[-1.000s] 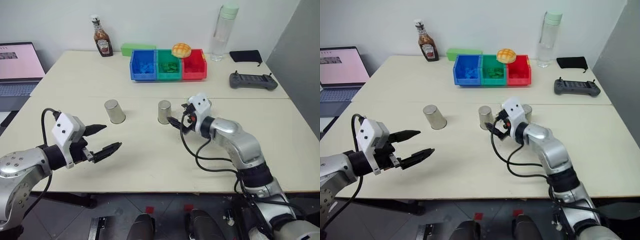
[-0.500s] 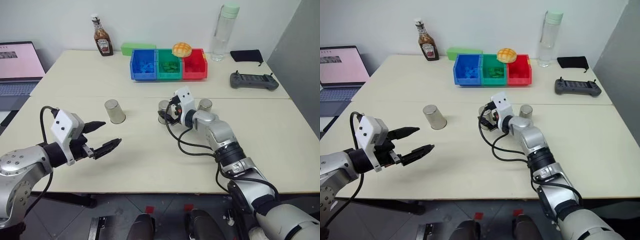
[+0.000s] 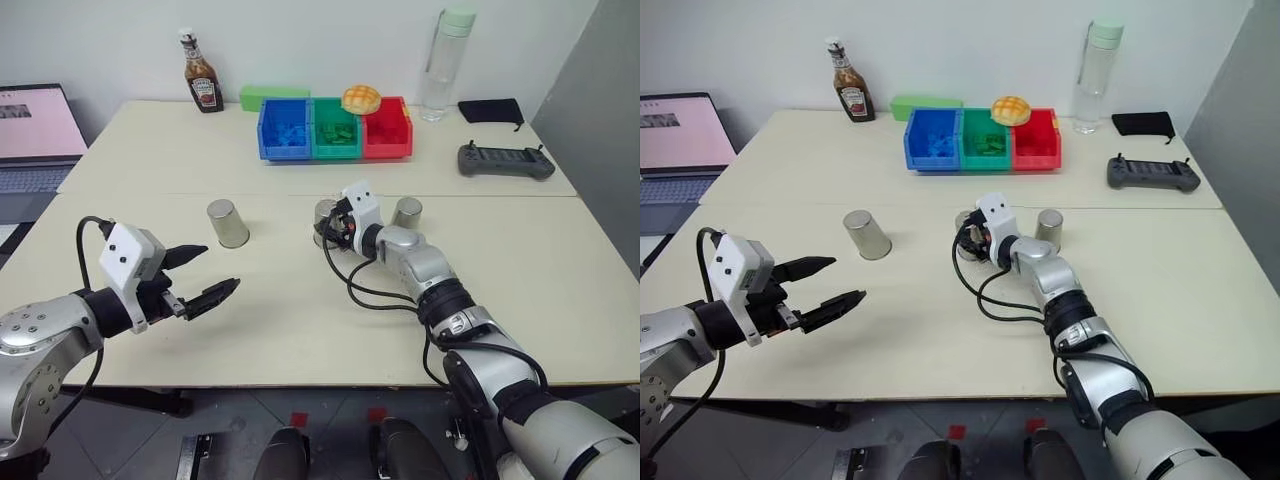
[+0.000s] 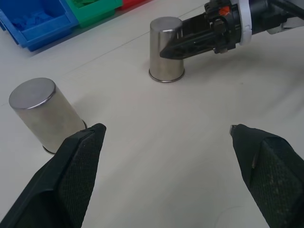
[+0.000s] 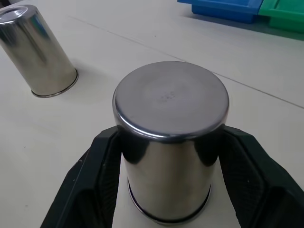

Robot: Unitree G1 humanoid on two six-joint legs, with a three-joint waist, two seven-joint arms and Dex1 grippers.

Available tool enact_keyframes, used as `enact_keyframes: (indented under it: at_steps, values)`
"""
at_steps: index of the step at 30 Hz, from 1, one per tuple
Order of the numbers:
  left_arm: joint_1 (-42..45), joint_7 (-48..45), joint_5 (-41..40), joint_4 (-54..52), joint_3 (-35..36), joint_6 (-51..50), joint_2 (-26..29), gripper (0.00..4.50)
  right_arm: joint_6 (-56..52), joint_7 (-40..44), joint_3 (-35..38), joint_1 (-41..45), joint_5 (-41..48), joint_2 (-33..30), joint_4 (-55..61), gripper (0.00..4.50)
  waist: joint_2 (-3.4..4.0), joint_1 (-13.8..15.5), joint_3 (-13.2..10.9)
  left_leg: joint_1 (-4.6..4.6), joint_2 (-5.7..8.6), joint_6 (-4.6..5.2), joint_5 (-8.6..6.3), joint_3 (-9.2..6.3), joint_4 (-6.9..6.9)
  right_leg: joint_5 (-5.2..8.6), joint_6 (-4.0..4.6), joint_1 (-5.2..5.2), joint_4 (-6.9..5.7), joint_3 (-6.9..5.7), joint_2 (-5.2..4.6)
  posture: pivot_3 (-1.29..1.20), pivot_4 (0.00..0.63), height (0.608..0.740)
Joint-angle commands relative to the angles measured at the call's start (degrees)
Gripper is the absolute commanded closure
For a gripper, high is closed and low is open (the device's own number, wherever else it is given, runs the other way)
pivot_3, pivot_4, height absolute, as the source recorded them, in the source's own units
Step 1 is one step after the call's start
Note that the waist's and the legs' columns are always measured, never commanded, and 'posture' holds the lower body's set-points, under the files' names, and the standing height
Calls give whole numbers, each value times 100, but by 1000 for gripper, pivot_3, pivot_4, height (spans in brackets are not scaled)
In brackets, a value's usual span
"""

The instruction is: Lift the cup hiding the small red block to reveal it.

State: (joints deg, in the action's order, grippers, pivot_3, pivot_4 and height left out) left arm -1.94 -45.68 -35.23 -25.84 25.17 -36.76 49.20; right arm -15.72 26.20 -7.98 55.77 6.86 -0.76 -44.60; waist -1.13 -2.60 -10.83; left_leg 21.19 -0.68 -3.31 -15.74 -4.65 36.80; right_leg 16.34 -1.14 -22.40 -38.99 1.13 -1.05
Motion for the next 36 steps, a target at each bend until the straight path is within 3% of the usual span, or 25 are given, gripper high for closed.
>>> enact_keyframes:
  at_steps: [1,9,14,22,27,36]
  values:
    - [54,-7,45,46,129,163,22,0,259,85,70,105,-44,73,181,1857,1,-8,-1,0,0,0,0,0,-1,0,0,0,0,-1,0,0,150,740]
    - [133,52,58,65,39,151,29,0,349,163,138,-200,43,-57,1658,1858,2,-14,-1,23,-3,0,0,-3,2,0,0,-22,-2,1,-2,0,150,740]
    - [157,88,29,14,-17,125,-13,0,-110,3,177,-602,-30,-386,2856,1858,-1,10,1,85,-6,-3,2,-10,11,-2,1,-82,-12,-5,-9,0,150,740]
    - [280,52,-45,21,-137,121,-17,0,-1459,-310,181,-1839,-106,-922,4729,1858,-1,60,1,87,-2,-2,1,-3,8,-2,1,-84,-8,-2,-12,0,150,740]
    - [381,11,-45,73,-242,128,-12,0,-1513,-525,238,-2135,-129,-870,4641,1858,-1,43,1,81,0,-2,1,1,12,-2,1,-82,-11,-1,-2,0,150,740]
    - [420,-45,-16,149,-297,169,-12,0,-1089,-770,174,-1848,-262,-697,3714,1858,-1,42,1,82,1,-2,2,3,13,-4,4,-82,-12,0,1,0,150,740]
